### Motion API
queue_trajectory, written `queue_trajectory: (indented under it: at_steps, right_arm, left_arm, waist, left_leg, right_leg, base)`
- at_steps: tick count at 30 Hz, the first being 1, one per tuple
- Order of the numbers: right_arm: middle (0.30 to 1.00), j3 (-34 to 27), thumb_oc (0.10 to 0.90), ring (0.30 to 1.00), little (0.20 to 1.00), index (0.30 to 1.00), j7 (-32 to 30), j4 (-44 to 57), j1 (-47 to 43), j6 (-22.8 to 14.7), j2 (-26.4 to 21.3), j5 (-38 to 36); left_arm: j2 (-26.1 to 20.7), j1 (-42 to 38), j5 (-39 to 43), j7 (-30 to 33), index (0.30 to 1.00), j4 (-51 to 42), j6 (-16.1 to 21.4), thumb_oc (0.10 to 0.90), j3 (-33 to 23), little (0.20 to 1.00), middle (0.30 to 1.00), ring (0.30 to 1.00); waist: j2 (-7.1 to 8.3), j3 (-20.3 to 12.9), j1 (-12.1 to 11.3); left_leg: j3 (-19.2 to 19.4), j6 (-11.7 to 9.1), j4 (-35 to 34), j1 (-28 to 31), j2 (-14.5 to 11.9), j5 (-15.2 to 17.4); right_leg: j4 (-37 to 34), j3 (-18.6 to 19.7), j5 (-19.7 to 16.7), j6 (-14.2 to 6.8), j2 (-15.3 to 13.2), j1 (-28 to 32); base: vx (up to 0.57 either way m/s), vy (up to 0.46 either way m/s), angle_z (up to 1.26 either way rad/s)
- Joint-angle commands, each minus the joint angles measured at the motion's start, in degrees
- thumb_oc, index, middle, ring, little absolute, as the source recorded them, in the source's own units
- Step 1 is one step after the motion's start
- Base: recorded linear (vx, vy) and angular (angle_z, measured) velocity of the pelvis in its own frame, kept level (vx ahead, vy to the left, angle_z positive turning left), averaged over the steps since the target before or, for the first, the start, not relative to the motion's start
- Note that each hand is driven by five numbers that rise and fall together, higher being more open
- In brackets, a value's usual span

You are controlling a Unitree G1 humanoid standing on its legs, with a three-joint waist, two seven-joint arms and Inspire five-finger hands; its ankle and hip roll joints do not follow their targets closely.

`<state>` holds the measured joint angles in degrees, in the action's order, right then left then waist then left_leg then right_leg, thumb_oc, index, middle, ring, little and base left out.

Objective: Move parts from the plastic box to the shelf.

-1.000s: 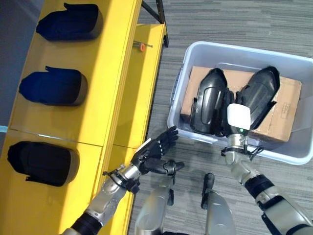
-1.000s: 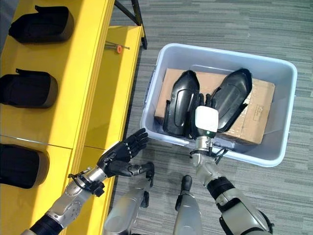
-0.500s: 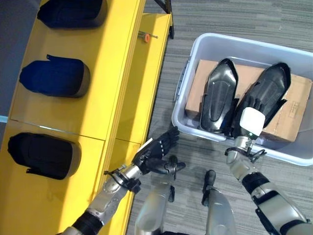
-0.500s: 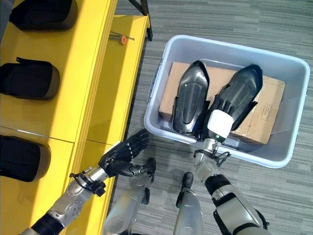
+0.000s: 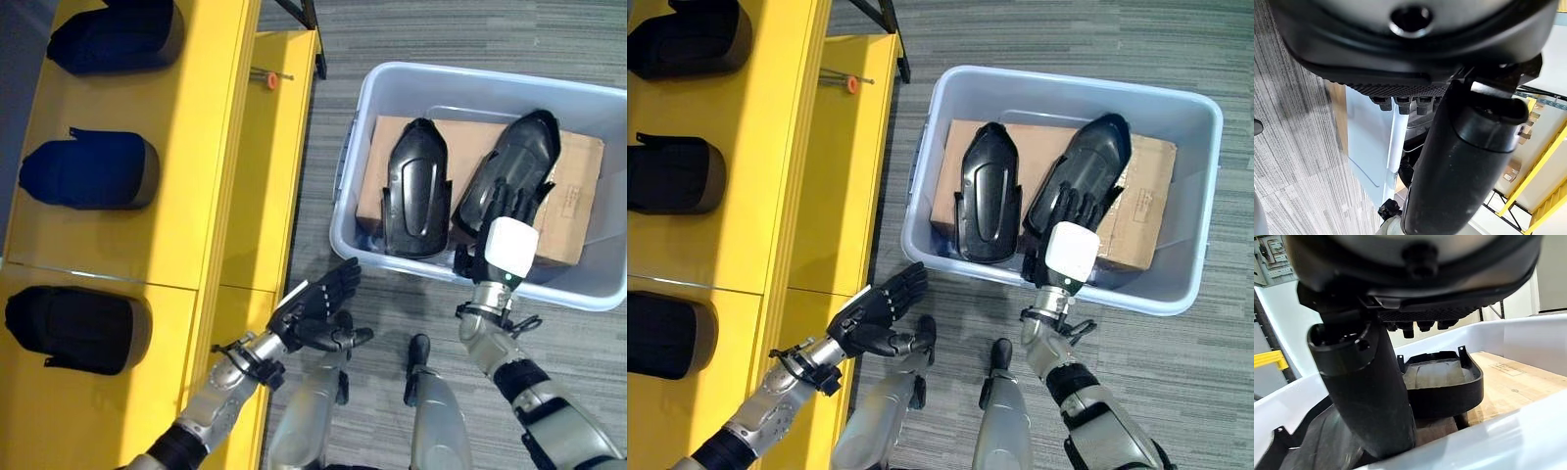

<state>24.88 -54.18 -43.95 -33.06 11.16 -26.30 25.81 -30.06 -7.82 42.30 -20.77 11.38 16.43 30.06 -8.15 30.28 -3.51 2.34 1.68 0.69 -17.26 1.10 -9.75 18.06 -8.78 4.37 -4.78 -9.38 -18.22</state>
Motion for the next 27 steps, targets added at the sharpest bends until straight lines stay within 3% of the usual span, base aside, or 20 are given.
queue_trajectory:
  at_steps: [1, 7, 15, 19, 22, 23, 25, 26, 27]
  right_arm:
    - [1.000, -0.06, 0.900, 1.000, 1.000, 1.000, -0.20, -1.21, -3.82, 0.77, -3.99, -2.06]
    - [1.000, 0.63, 0.900, 1.000, 1.000, 1.000, 1.97, -4.29, -5.96, 1.04, -4.44, -2.65]
    - [1.000, 4.53, 0.900, 1.000, 1.000, 1.000, 7.60, -9.04, -12.26, 2.65, -7.11, 3.85]
    - [1.000, 6.33, 0.900, 1.000, 1.000, 1.000, 10.42, -11.79, -13.16, 4.94, -7.37, 1.78]
    - [1.000, 6.06, 0.900, 1.000, 1.000, 1.000, 14.81, -16.99, -13.81, 6.05, -7.00, -4.78]
    - [0.929, 4.75, 0.849, 0.929, 0.929, 0.929, 19.36, -21.28, -14.23, 7.86, -6.23, -14.31]
    - [0.564, 3.41, 0.588, 0.564, 0.564, 0.564, 19.68, -23.08, -14.31, 9.01, -5.66, -16.84]
    - [0.407, 2.43, 0.476, 0.407, 0.407, 0.407, 20.62, -24.21, -14.29, 9.37, -5.39, -16.90]
    - [0.300, 1.97, 0.400, 0.300, 0.300, 0.300, 21.75, -24.96, -14.33, 9.67, -5.26, -17.85]
  left_arm:
    - [1.47, -0.57, 0.97, -3.09, 1.000, -4.96, 4.62, 0.900, -0.10, 1.000, 1.000, 1.000]
    - [1.22, -1.10, 0.99, -2.78, 1.000, -5.80, 3.45, 0.900, 0.18, 1.000, 1.000, 1.000]
    - [0.73, -2.26, 1.05, -2.83, 1.000, -5.68, 2.24, 0.900, 0.73, 1.000, 1.000, 1.000]
    - [0.51, -2.12, 0.85, -3.00, 1.000, -5.85, 2.22, 0.900, 0.84, 1.000, 1.000, 1.000]
    - [0.03, -2.15, 0.83, -3.15, 1.000, -6.38, 2.10, 0.900, 0.99, 1.000, 1.000, 1.000]
    - [-0.13, -2.28, 0.47, -2.92, 1.000, -7.11, 1.61, 0.900, 0.91, 1.000, 1.000, 1.000]
    - [-0.29, -2.15, 0.43, -2.81, 1.000, -7.82, 1.34, 0.900, 0.95, 1.000, 1.000, 1.000]
    - [-0.43, -2.10, 0.36, -2.81, 1.000, -8.44, 1.36, 0.900, 0.93, 1.000, 1.000, 1.000]
    - [-0.47, -2.10, 0.52, -3.09, 1.000, -8.70, 1.46, 0.900, 0.90, 1.000, 1.000, 1.000]
  waist:
    - [-1.29, -0.49, -1.09]
    - [-1.65, -0.49, -1.64]
    - [-2.31, -0.49, -2.79]
    - [-2.51, -0.49, -3.19]
    - [-3.19, -0.49, -3.86]
    - [-4.05, -0.49, -4.51]
    - [-4.52, -0.49, -4.84]
    - [-4.84, -0.49, -5.04]
    - [-5.05, -0.49, -5.15]
  left_leg:
    - [4.31, -0.26, 4.70, -0.21, -0.27, 9.49]
    - [4.44, -0.17, 4.75, -1.24, -0.25, 9.30]
    - [4.88, -0.23, 5.38, -3.52, -0.21, 8.98]
    - [4.80, -0.23, 5.72, -4.98, -0.01, 8.84]
    - [4.58, -0.19, 6.22, -6.79, 0.11, 8.61]
    - [4.44, -0.18, 6.52, -8.57, 0.16, 8.25]
    - [4.13, -0.16, 6.91, -9.43, 0.30, 8.24]
    - [3.94, -0.11, 7.16, -10.00, 0.42, 8.28]
    - [3.86, -0.09, 7.28, -10.33, 0.47, 8.27]
  right_leg:
    - [3.94, -0.55, 3.26, 1.10, 0.09, -1.30]
    - [4.33, -0.89, 3.14, 1.12, 0.00, -2.47]
    - [5.32, -1.58, 3.06, 0.95, -0.37, -4.81]
    - [6.25, -1.97, 3.42, 1.00, -0.59, -6.29]
    - [7.18, -2.28, 3.63, 1.17, -0.64, -8.04]
    - [8.53, -2.54, 4.04, 1.60, -0.64, -9.97]
    - [9.61, -2.63, 4.55, 1.94, -0.55, -10.91]
    - [10.28, -2.70, 4.89, 2.12, -0.54, -11.53]
    - [10.63, -2.75, 5.05, 2.22, -0.52, -11.90]
  base:
    - [0.00, 0.000, 0.00]
    - [0.00, 0.000, 0.00]
    - [0.00, -0.002, 0.01]
    - [-0.01, -0.019, 0.07]
    - [-0.02, -0.019, 0.04]
    - [-0.04, -0.035, 0.07]
    - [-0.02, -0.016, 0.04]
    - [-0.02, -0.024, 0.05]
    - [-0.03, -0.029, 0.08]
